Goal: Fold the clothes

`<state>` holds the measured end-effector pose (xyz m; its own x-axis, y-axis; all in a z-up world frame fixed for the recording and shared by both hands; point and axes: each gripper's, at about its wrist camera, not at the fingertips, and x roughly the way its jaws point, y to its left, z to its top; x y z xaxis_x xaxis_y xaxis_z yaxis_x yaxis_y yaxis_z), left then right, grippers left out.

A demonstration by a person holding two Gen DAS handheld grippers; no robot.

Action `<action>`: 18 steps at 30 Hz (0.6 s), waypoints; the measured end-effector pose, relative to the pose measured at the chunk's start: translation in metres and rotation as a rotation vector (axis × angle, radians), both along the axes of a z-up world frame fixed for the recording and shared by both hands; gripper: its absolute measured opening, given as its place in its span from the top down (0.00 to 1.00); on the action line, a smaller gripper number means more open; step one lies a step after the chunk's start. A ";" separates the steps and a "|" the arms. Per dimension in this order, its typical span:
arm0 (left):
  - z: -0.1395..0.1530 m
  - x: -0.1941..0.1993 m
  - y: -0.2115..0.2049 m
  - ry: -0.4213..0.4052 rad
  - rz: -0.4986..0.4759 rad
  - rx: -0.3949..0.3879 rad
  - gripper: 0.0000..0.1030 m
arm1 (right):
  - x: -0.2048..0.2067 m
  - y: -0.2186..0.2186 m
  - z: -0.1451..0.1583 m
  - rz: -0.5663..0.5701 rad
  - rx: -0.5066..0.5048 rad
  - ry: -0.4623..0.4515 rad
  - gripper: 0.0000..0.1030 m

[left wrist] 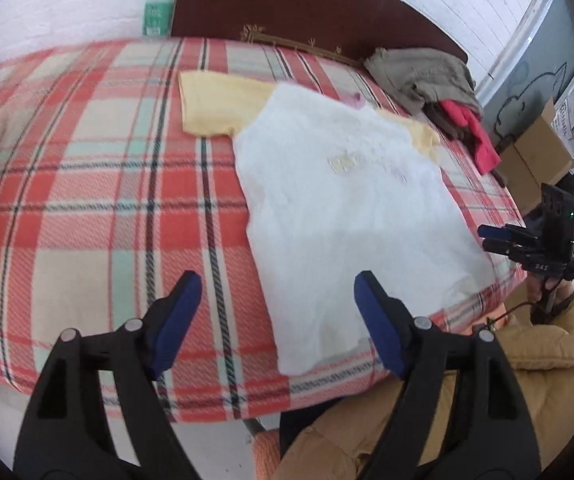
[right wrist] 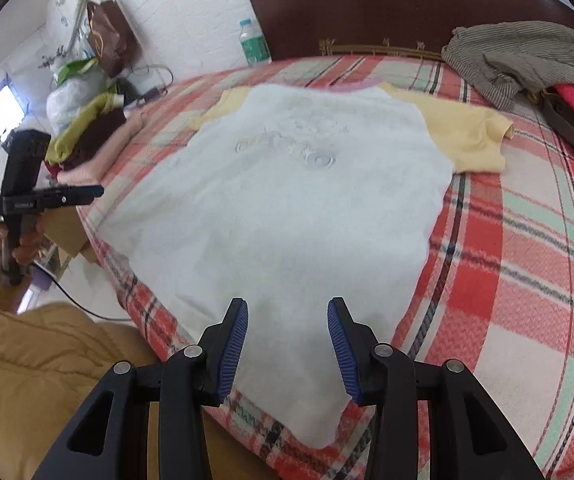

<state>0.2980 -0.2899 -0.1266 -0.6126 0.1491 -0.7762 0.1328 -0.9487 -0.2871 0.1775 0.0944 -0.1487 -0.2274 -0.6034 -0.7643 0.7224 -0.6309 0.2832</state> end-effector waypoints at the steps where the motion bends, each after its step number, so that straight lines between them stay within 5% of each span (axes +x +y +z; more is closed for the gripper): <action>1: 0.004 -0.007 -0.003 0.009 0.010 -0.019 0.23 | -0.012 0.005 0.008 -0.041 -0.029 0.012 0.54; 4: 0.013 -0.036 -0.006 0.041 0.023 -0.061 0.23 | -0.056 0.022 0.028 -0.187 -0.115 0.047 0.32; 10: 0.033 -0.123 0.004 0.108 -0.020 -0.213 0.23 | -0.145 0.025 0.031 -0.339 -0.113 0.043 0.32; 16: 0.036 -0.233 0.010 0.087 -0.125 -0.350 0.23 | -0.188 -0.055 0.044 -0.090 -0.024 0.142 0.32; 18: 0.027 -0.264 0.004 0.049 -0.149 -0.336 0.23 | -0.205 -0.087 0.037 -0.011 0.015 0.138 0.32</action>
